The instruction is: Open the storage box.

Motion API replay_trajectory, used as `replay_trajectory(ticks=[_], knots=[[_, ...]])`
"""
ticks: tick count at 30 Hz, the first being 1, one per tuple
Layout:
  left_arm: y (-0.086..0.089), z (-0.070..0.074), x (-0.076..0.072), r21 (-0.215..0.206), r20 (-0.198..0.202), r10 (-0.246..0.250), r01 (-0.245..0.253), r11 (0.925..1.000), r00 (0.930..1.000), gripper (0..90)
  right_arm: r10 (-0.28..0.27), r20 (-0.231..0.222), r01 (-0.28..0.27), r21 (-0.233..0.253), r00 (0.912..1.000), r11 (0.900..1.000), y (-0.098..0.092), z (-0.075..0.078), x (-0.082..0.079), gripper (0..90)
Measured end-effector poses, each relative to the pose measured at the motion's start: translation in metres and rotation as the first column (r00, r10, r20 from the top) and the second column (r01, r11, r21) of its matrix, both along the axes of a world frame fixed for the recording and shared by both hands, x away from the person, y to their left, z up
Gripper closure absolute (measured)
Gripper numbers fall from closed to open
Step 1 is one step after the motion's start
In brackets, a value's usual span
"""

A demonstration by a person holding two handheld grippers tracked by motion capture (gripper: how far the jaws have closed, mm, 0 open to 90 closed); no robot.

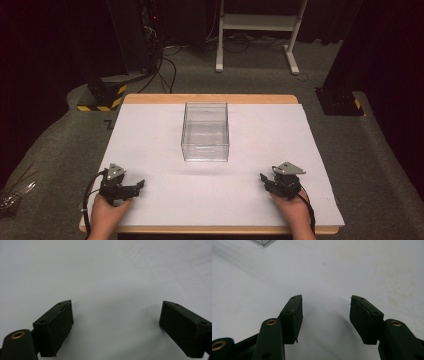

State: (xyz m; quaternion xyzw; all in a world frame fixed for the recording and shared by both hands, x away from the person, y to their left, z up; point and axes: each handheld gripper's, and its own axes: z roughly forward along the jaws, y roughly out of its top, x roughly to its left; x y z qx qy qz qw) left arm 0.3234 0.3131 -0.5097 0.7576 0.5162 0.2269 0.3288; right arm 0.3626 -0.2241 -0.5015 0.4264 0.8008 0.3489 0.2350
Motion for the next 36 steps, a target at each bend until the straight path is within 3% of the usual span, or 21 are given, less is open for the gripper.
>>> replay_trajectory(ticks=[20, 30, 36], knots=[[0.000, 0.000, 0.000, 0.001, 0.000, -0.001, 0.001, 1.0000, 1.0000, 12.0, -0.002, 0.009, 0.002, 0.009, 1.0000, 1.000, -0.001, 0.000, -0.001, 43.0], [0.000, 0.000, 0.000, 0.000, 0.000, -0.001, 0.001, 1.0000, 1.0000, 12.0, -0.003, 0.041, 0.001, 0.045, 0.9992, 0.999, -0.003, 0.004, -0.006, 42.0], [0.000, 0.000, 0.000, 0.000, 0.000, -0.001, 0.001, 1.0000, 1.0000, 12.0, 0.016, 0.077, -0.020, 0.040, 0.9969, 0.999, 0.001, 0.012, -0.009, 40.6]])
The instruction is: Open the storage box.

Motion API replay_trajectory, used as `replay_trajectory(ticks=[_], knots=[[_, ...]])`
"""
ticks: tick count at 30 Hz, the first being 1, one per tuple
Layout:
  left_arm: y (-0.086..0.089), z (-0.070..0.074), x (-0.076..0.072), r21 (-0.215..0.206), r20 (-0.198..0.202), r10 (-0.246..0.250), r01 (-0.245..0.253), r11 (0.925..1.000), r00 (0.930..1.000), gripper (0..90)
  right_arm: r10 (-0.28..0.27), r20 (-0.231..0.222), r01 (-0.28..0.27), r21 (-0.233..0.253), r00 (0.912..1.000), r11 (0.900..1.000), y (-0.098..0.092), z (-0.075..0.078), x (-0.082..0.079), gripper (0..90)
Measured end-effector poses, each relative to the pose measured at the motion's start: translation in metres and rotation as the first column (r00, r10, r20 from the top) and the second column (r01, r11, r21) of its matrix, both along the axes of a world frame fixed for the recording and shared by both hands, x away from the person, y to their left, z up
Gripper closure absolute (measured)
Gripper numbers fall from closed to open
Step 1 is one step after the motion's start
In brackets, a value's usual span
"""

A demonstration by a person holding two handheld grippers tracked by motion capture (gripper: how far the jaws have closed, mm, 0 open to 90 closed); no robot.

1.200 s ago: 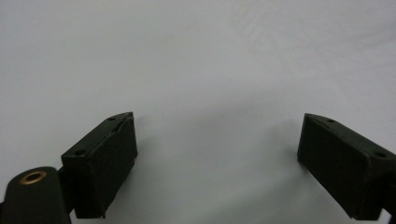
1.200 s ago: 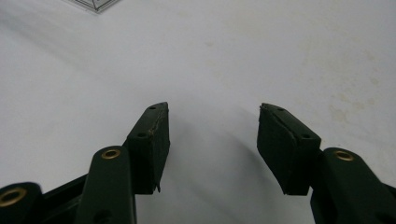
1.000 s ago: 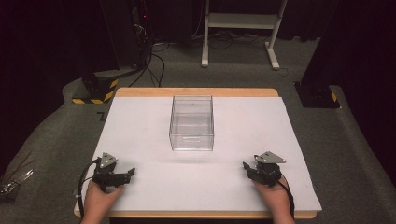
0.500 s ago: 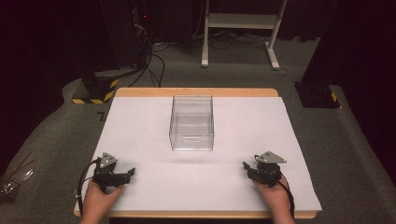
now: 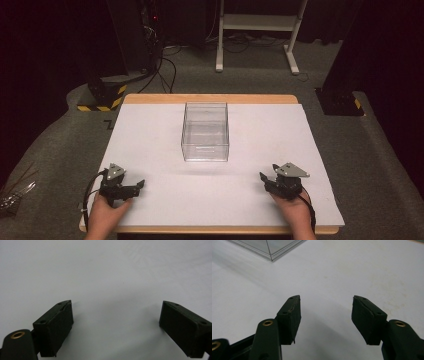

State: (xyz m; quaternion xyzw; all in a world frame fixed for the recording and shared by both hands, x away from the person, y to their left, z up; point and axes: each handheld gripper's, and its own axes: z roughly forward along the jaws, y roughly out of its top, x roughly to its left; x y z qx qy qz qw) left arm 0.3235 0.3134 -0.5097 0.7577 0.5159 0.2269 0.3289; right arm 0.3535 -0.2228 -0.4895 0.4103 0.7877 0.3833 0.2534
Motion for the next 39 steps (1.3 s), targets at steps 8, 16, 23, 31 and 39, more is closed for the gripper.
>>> replay_trajectory(ticks=[8, 16, 23, 31, 39], knots=[[0.000, 0.000, 0.000, 0.000, 0.000, 0.000, 0.000, 1.0000, 1.0000, 12.0, 0.031, 0.023, -0.032, 0.006, 0.9992, 0.999, 0.006, 0.006, -0.004, 39.7], [0.000, 0.000, 0.000, 0.000, 0.000, 0.000, 0.000, 1.0000, 1.0000, 12.0, 0.057, 0.051, -0.057, 0.006, 0.9971, 0.998, 0.013, 0.010, -0.008, 38.2], [0.000, 0.000, 0.000, 0.000, 0.000, -0.001, 0.001, 1.0000, 1.0000, 12.0, 0.072, 0.043, -0.073, 0.024, 0.9965, 0.997, 0.017, 0.009, -0.010, 36.1], [0.000, 0.000, 0.000, 0.000, 0.000, -0.001, 0.001, 1.0000, 1.0000, 12.0, 0.096, 0.009, -0.096, 0.032, 0.9954, 0.995, 0.030, 0.007, -0.011, 32.1], [0.000, 0.000, 0.000, 0.000, 0.000, -0.001, 0.001, 1.0000, 1.0000, 12.0, 0.149, 0.002, -0.149, 0.062, 0.9888, 0.987, 0.044, 0.008, -0.012, 30.8]])
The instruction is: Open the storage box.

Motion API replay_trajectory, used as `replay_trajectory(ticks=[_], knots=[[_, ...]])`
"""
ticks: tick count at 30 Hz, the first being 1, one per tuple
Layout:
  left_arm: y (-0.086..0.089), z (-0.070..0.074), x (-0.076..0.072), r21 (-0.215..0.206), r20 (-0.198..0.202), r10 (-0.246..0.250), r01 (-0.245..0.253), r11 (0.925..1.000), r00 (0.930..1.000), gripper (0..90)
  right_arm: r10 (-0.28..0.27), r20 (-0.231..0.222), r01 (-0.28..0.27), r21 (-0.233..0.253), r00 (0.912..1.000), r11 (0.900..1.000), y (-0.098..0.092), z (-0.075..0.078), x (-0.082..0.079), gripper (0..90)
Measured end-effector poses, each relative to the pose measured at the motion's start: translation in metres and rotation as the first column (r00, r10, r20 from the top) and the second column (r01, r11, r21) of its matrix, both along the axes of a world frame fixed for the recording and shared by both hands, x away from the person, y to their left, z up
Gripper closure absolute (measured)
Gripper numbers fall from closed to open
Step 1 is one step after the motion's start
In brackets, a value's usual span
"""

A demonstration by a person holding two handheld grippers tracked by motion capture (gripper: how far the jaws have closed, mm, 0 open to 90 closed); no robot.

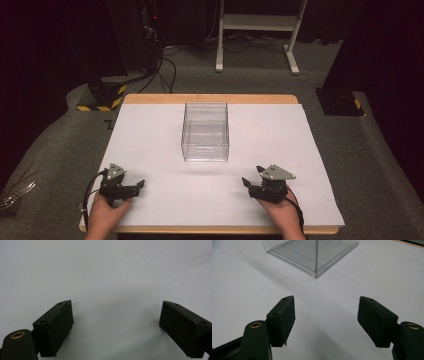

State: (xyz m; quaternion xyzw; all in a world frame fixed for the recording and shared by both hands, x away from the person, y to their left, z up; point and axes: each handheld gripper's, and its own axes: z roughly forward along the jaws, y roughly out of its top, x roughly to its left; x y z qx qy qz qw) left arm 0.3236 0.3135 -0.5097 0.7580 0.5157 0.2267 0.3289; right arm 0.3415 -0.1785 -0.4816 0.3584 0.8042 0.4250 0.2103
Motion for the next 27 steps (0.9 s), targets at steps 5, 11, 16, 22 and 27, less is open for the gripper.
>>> replay_trajectory(ticks=[5, 11, 16, 22, 27], knots=[[0.000, 0.000, 0.000, 0.000, 0.000, 0.000, 0.000, 1.0000, 1.0000, 12.0, 0.038, 0.014, -0.038, -0.020, 0.9992, 0.999, 0.012, 0.001, -0.004, 31.8], [0.000, 0.000, 0.000, 0.000, 0.000, 0.000, 0.000, 1.0000, 1.0000, 12.0, 0.061, 0.006, -0.061, 0.015, 0.9981, 0.998, 0.025, 0.001, -0.003, 28.7], [0.000, 0.000, 0.000, -0.001, 0.000, 0.000, 0.000, 1.0000, 1.0000, 12.0, 0.071, 0.000, -0.071, 0.041, 0.9975, 0.997, 0.031, 0.003, -0.002, 28.7], [0.000, 0.000, 0.000, 0.000, 0.000, 0.000, 0.000, 1.0000, 1.0000, 12.0, 0.089, -0.039, -0.085, 0.089, 0.9953, 0.992, 0.036, 0.008, 0.005, 24.9], [0.000, 0.000, 0.000, -0.001, 0.000, 0.000, 0.000, 1.0000, 1.0000, 12.0, 0.096, -0.042, -0.092, 0.087, 0.9945, 0.992, 0.042, 0.009, 0.010, 22.2]])
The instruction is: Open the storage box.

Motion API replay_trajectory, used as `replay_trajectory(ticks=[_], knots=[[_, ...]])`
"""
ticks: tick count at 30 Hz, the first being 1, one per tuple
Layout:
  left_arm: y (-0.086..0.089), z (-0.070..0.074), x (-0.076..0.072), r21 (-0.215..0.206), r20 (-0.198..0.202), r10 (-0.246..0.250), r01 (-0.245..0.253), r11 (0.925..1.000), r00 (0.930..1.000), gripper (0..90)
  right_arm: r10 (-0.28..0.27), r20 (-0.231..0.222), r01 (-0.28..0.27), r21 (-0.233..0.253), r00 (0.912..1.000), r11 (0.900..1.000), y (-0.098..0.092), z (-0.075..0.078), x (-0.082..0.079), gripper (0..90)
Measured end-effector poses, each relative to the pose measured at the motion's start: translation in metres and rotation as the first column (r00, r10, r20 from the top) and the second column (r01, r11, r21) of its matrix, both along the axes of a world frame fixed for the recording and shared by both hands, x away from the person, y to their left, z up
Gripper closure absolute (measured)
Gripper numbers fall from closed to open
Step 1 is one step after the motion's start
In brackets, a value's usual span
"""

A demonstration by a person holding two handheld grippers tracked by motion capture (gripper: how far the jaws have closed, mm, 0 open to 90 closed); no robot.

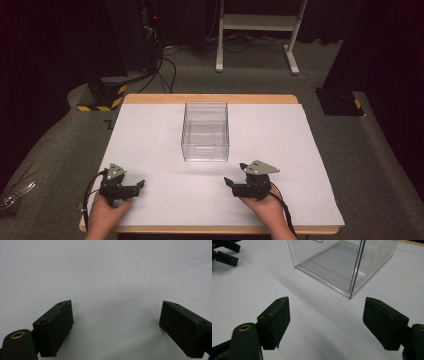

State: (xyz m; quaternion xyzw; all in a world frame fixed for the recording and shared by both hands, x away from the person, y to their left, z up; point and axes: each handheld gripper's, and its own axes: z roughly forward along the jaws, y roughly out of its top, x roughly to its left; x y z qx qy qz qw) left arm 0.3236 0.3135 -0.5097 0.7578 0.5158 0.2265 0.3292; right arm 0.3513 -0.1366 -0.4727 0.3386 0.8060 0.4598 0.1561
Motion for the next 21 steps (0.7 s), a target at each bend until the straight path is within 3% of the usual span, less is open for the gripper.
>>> replay_trajectory(ticks=[6, 21], knots=[[0.000, 0.000, 0.000, 0.002, 0.000, 0.000, 0.000, 1.0000, 1.0000, 12.0, 0.002, -0.004, -0.002, 0.001, 1.0000, 1.000, 0.007, 0.003, 0.005, 22.5], [0.000, 0.000, 0.000, 0.000, 0.000, 0.000, 0.000, 1.0000, 1.0000, 12.0, 0.050, 0.034, -0.051, 0.008, 0.9982, 0.999, 0.036, 0.017, 0.020, 30.1]])
